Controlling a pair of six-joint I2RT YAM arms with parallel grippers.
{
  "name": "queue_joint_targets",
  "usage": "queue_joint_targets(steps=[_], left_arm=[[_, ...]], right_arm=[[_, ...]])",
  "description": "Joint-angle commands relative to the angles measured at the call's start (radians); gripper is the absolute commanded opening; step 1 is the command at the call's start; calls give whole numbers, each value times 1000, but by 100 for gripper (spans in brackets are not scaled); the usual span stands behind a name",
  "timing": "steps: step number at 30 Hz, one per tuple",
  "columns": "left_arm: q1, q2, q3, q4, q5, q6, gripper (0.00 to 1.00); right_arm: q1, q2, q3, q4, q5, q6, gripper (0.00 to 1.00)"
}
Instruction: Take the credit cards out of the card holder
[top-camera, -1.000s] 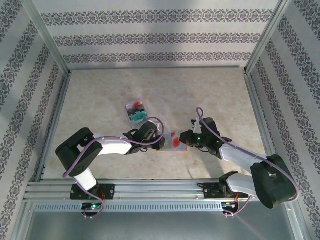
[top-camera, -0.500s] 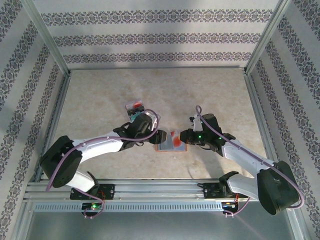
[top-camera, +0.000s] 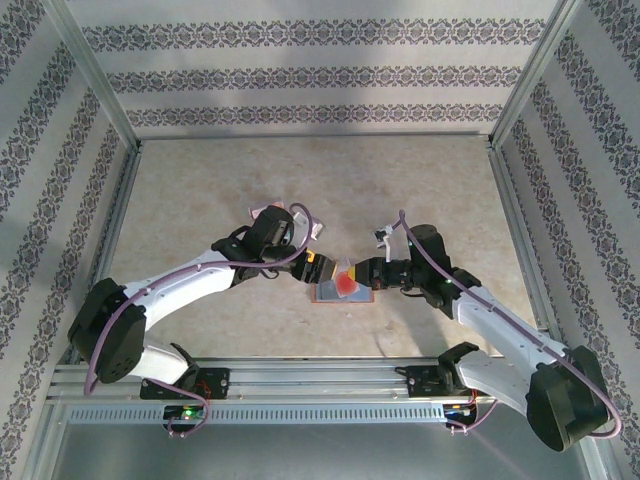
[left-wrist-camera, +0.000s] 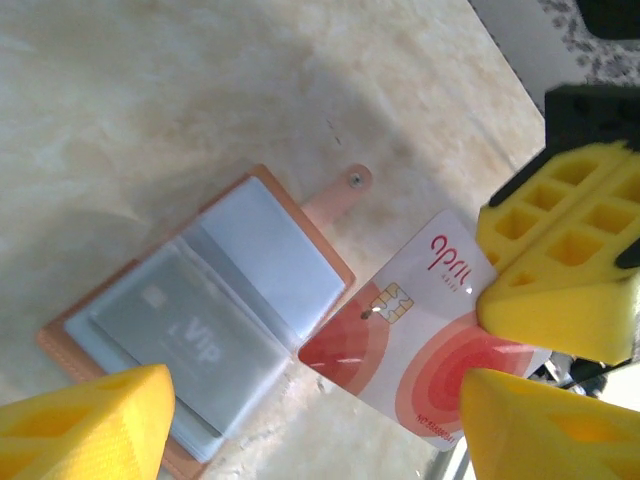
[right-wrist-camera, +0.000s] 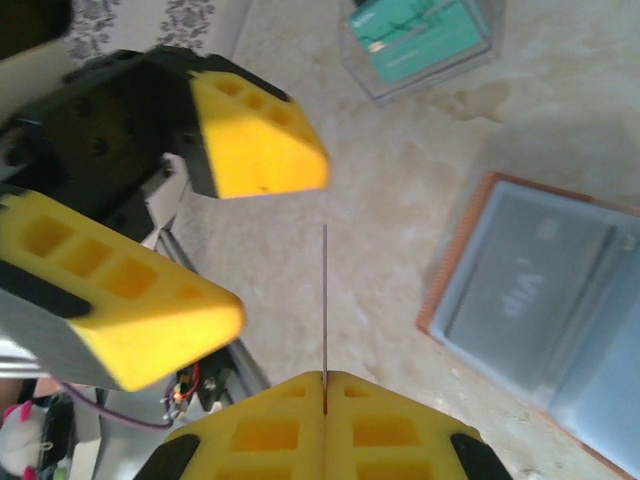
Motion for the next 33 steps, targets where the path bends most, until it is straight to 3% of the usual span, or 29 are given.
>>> queue_joint_targets(steps=[1,15,18,23,28,30,33], left_arm=[[8,-17,24,-33,115,53,75],[22,-31,-32,159,295,-44,57],[28,-28,-53,243,333,-99,47],[34,-29,-71,312,368,-157,22],[36,-41,-87,359,375,-200,1],[37,-49,-98,377,366,-214,0],[38,-64,-116,409,336,-235,0]], right_arm=[[14,-33,31,46,-75,-20,3],[23,-58,3,141,-139,9,3],[24,-49,-3,160,-140,15,3],[24,-37,-13,200,-128,29,5],[24,-39,-25,243,-109,53,16],[24,-47,-34,265,-89,66,23],[23,-77,-56,294,-50,86,42]])
